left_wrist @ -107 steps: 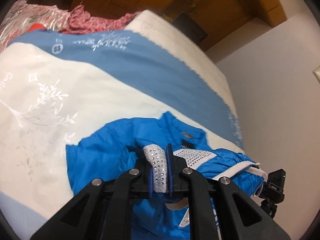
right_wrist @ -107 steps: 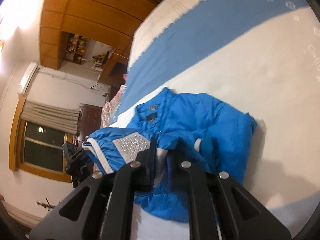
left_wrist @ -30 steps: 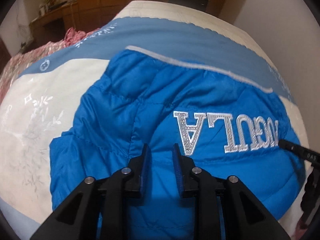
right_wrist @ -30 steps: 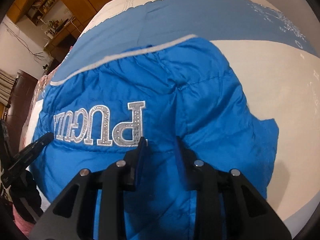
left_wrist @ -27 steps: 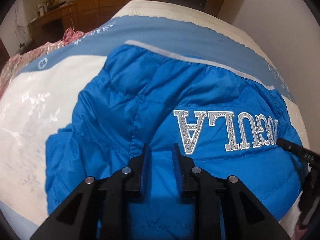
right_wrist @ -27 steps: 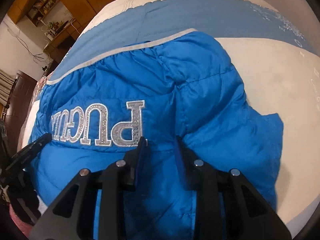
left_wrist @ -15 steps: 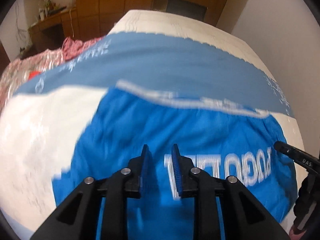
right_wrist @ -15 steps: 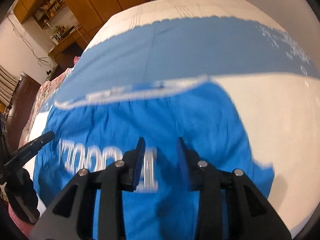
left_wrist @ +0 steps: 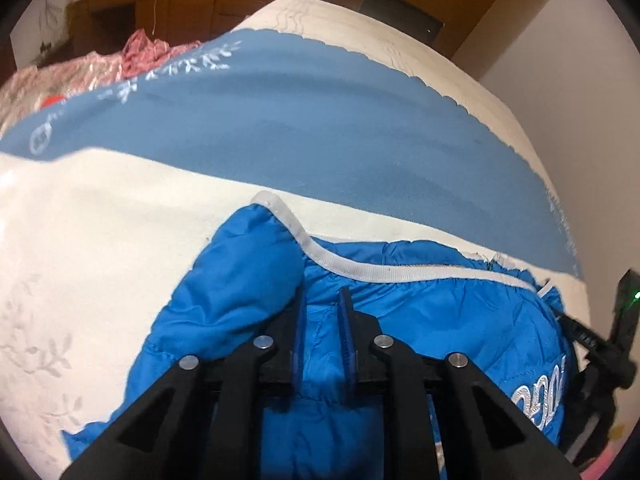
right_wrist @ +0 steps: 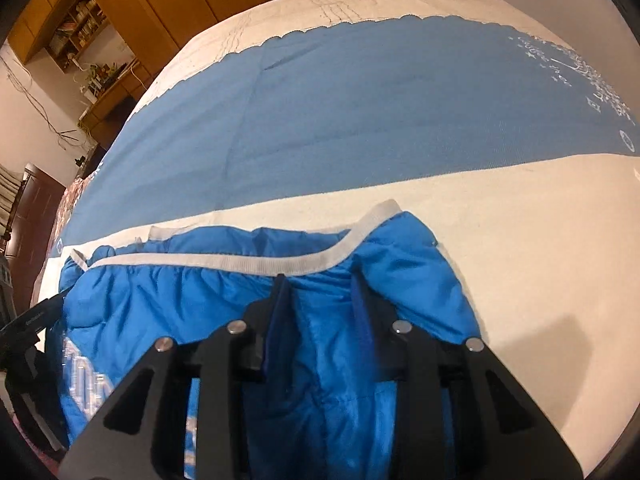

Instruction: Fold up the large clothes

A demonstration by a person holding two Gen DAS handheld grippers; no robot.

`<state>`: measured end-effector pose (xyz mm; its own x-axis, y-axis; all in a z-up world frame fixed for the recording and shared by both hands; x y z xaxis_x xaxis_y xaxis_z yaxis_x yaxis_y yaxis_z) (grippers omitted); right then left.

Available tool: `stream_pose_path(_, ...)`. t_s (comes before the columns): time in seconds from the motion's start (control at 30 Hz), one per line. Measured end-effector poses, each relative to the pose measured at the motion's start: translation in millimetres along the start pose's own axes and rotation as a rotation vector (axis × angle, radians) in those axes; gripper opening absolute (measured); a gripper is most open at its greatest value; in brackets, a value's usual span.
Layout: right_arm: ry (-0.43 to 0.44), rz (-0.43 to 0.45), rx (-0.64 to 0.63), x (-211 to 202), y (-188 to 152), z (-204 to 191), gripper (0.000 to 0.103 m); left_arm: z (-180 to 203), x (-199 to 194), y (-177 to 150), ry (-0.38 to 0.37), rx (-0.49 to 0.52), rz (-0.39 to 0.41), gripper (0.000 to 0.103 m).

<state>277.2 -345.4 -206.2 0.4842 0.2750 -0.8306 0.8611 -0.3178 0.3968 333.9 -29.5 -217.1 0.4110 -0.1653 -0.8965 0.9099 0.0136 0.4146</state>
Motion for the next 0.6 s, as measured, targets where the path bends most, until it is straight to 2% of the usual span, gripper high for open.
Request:
stream_pose_path(0.07, 0.016, 0.018, -0.002, -17.9, -4.8, -5.4, 0.035, -1.9, -15.4, -3.8, 0.038, 0.016, 0.024, 0.018)
stream_pose_path(0.2, 0.034, 0.046, -0.069, -59.3, -38.3, -16.3, 0.035, -7.2, -57.0, -30.2, 0.138, 0.086, 0.114, 0.026)
stream_pose_path(0.3, 0.005, 0.038, -0.09, -59.9, -62.9, -10.0, 0.034, -14.6, -60.0, -54.6, 0.162, 0.101, 0.122, 0.027)
stream_pose_path(0.37, 0.029, 0.046, -0.068, -50.9, -70.9, -2.3, 0.034, -20.9, -50.1, -66.1, 0.136, 0.088, 0.125, 0.029)
stream_pose_path(0.47, 0.051, 0.098, -0.056, -41.7, -71.7, 3.0, 0.034, -21.8, -43.5, -69.9, 0.128, 0.076, 0.153, 0.029)
stream_pose_path(0.6, 0.036, 0.069, -0.062, -45.5, -70.7, 0.2, 0.034, -19.6, -45.0, -69.2, 0.149, 0.088, 0.129, 0.029)
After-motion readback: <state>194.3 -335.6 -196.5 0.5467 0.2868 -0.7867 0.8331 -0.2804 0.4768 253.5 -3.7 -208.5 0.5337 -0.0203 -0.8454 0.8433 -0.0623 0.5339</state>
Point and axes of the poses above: each gripper's, at about its wrist camera, not at the fingertips, and x roughly the way its jaws point, z to its right, y to its top, the point moved 6 cm from there along x, roughly the way its jaws point, and after that the axes turned 9 degrees about y, right-handed, at the moved point
